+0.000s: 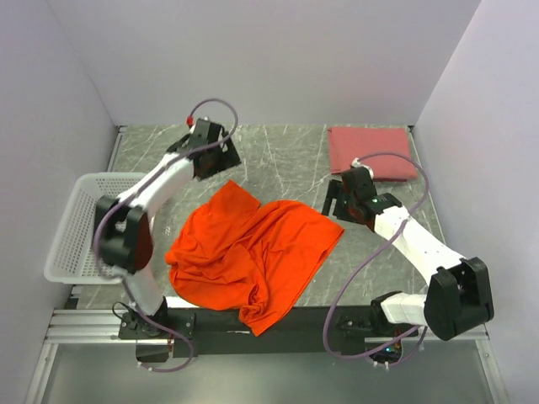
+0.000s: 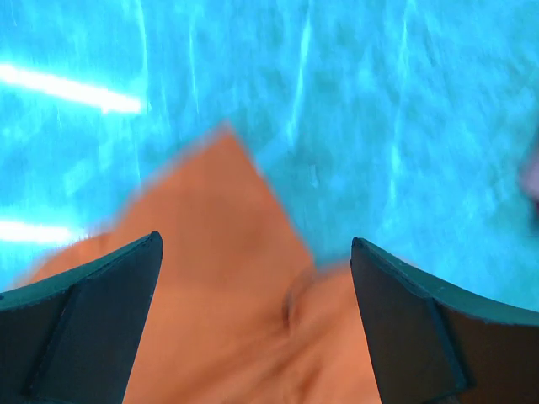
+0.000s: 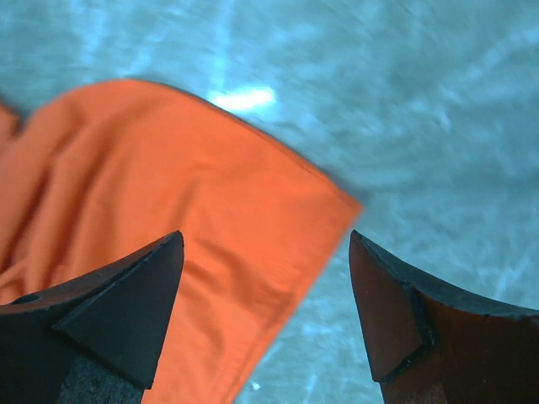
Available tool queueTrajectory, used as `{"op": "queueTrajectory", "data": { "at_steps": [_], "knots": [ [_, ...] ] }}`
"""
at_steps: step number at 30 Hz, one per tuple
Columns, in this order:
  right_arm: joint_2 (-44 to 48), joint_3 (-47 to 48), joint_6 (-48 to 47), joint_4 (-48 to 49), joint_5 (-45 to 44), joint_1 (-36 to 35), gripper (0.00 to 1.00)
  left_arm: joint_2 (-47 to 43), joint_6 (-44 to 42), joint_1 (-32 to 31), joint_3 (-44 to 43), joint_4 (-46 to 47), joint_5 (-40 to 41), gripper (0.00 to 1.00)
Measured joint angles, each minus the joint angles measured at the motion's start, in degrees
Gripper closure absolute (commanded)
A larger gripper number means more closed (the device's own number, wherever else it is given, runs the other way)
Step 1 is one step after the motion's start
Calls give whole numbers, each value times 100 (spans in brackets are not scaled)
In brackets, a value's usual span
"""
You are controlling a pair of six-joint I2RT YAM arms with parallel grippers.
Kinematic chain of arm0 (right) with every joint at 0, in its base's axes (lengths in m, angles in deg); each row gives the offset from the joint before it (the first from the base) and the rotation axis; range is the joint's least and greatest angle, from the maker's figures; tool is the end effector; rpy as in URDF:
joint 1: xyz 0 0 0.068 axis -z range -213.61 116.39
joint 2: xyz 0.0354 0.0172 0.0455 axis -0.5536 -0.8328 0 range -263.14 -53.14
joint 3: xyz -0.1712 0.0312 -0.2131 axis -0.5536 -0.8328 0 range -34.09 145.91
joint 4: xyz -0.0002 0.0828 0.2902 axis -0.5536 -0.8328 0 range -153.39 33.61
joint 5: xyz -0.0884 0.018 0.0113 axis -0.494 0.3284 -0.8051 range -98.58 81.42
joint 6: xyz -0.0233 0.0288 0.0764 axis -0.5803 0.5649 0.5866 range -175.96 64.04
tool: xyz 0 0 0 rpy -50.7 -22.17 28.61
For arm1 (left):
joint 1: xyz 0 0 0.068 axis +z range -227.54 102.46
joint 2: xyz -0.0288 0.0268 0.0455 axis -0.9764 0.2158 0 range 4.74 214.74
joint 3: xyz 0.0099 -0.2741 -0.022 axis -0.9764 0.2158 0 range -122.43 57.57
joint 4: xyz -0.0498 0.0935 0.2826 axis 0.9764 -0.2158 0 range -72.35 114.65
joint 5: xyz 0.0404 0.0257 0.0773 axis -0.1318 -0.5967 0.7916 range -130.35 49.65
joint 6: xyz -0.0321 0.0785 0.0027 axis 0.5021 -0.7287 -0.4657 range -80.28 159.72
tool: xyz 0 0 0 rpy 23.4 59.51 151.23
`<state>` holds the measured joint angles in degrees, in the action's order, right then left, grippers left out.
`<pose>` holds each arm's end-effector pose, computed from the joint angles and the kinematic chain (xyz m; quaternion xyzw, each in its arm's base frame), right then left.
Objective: Fold and stack the t-shirts
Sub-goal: Flatten the tshirt out
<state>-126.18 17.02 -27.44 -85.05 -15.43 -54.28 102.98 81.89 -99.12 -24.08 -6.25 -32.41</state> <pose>0.3077 0.1065 0.2021 0.0844 0.9362 0.0889 0.3294 0.4231 -0.1563 0.2436 -0.1908 0.9103 -0.1362 0.3412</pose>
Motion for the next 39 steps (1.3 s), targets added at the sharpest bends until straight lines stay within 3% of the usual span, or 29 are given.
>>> {"op": "queueTrajectory", "data": {
  "at_steps": [5,15,19,24,27,39],
  "knots": [
    [227,-470,155,-61,-22,260,15,1663,-560,144,-1460,-127,153,5],
    [295,-649,212,-52,20,612,15,2789,-1193,125,-1840,-531,221,31],
    [293,-658,212,-48,42,671,15,2914,-1276,125,-1888,-560,205,51],
    [289,-710,214,22,46,737,15,2914,-1316,63,-1836,-483,181,68],
    [256,-752,216,35,46,772,15,2898,-1327,-2,-1762,-348,177,99],
    [-133,-750,365,74,-9,820,18,2420,-1134,-52,-1086,-81,466,99]
  ]
}}
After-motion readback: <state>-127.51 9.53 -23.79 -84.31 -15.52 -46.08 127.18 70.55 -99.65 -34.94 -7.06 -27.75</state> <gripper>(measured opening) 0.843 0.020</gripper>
